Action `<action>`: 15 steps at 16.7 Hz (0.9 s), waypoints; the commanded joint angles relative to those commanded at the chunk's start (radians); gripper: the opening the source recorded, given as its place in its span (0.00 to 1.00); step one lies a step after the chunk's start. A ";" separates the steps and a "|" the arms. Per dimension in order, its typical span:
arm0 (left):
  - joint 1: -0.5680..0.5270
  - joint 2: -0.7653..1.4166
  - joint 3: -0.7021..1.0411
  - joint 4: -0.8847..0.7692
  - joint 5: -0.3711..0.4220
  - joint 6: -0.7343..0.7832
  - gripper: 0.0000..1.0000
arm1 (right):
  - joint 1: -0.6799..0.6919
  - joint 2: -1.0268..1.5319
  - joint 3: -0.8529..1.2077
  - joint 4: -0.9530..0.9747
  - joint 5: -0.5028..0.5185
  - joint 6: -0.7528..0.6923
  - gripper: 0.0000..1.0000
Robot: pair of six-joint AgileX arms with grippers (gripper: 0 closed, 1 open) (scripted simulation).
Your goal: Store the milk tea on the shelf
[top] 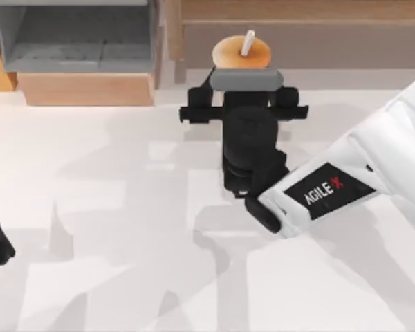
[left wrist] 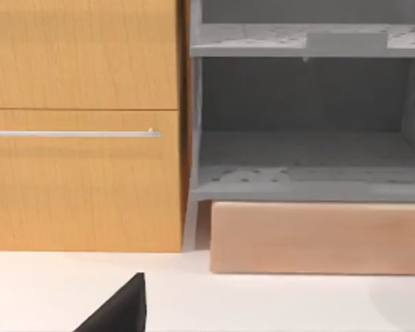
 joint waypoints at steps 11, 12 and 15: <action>0.000 0.000 0.000 0.000 0.000 0.000 1.00 | 0.003 -0.020 -0.002 -0.017 0.000 0.002 0.00; 0.000 0.000 0.000 0.000 0.000 0.000 1.00 | 0.003 -0.028 -0.003 -0.025 0.000 0.002 0.00; 0.000 0.000 0.000 0.000 0.000 0.000 1.00 | 0.003 -0.032 -0.003 -0.028 0.000 0.002 0.00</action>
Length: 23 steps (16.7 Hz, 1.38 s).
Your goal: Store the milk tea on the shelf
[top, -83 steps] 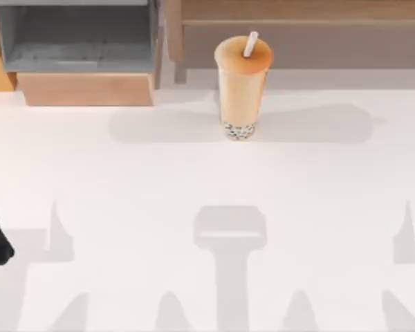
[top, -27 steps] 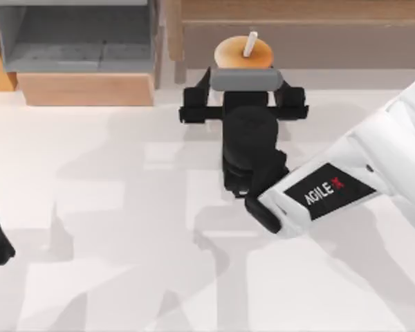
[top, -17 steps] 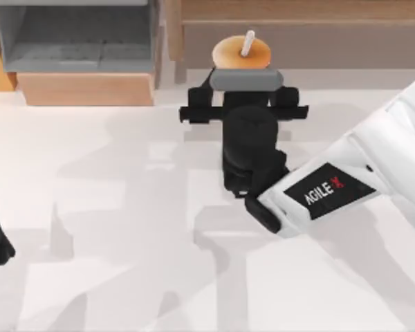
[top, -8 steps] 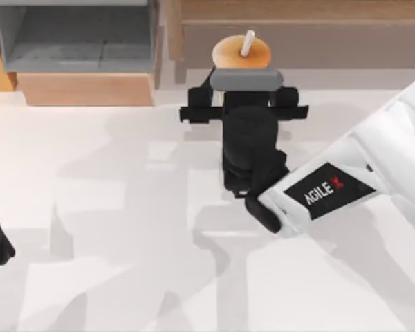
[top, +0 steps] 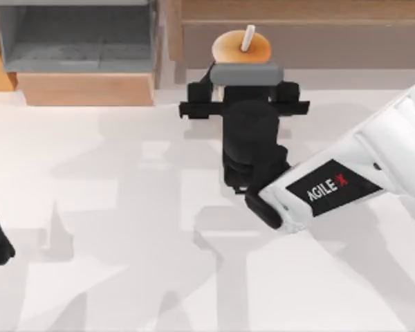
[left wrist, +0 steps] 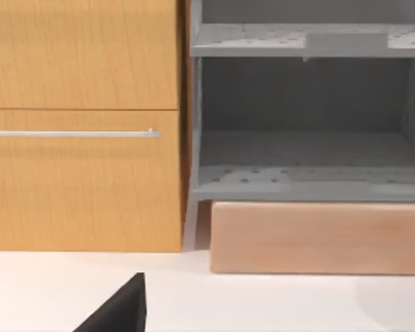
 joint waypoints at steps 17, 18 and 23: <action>0.000 0.000 0.000 0.000 0.000 0.000 1.00 | -0.292 -0.460 -0.112 -0.145 -0.342 0.079 0.00; 0.000 0.000 0.000 0.000 0.000 0.000 1.00 | -0.347 -0.486 -0.125 -0.170 -0.376 0.082 0.00; 0.000 0.000 0.000 0.000 0.000 0.000 1.00 | -0.635 -0.579 -0.163 -0.303 -0.557 0.082 0.00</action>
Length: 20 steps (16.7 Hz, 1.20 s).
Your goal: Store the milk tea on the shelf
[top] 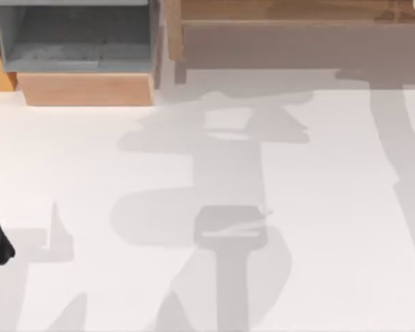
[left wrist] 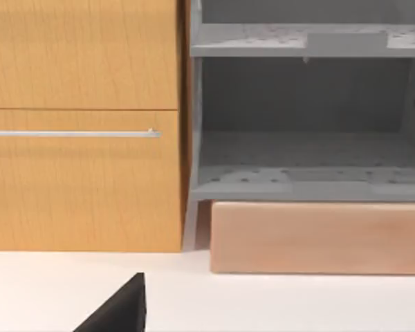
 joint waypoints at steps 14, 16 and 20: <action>0.000 0.000 0.000 0.000 0.000 0.000 1.00 | -0.390 0.040 0.238 -0.303 -0.457 -0.075 0.00; 0.000 0.000 0.000 0.000 0.000 0.000 1.00 | -0.395 0.050 0.261 -0.314 -0.477 -0.079 0.00; 0.000 0.000 0.000 0.000 0.000 0.000 1.00 | -0.395 0.050 0.262 -0.315 -0.479 -0.080 0.00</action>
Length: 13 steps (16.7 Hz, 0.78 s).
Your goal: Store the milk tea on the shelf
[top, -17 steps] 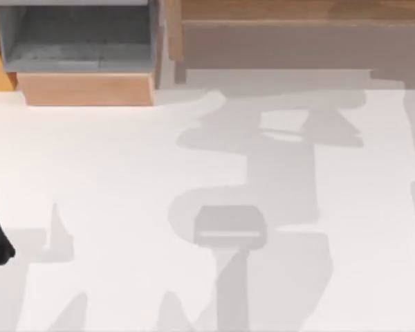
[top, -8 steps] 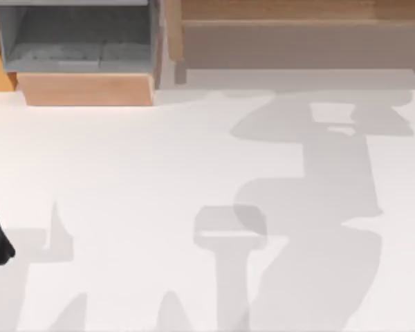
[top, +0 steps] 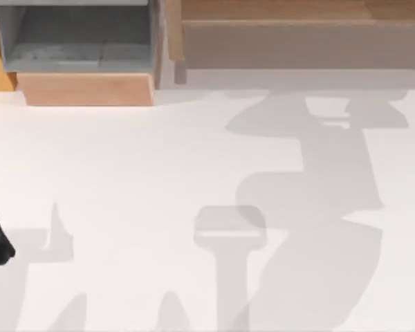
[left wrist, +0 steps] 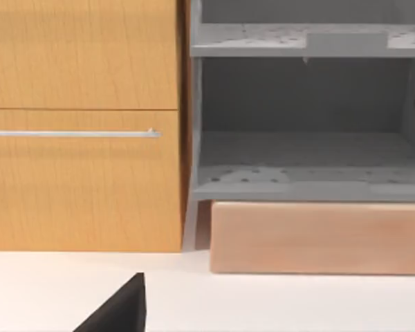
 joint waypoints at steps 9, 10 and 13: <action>0.000 0.000 0.000 0.000 0.000 0.000 1.00 | -0.002 0.000 -0.139 0.178 0.101 -0.095 0.00; 0.000 0.000 0.000 0.000 0.000 0.000 1.00 | -0.003 0.011 -0.136 0.193 0.109 -0.103 0.00; 0.000 0.000 0.000 0.000 0.000 0.000 1.00 | 0.004 0.059 -0.081 0.196 0.102 -0.095 0.00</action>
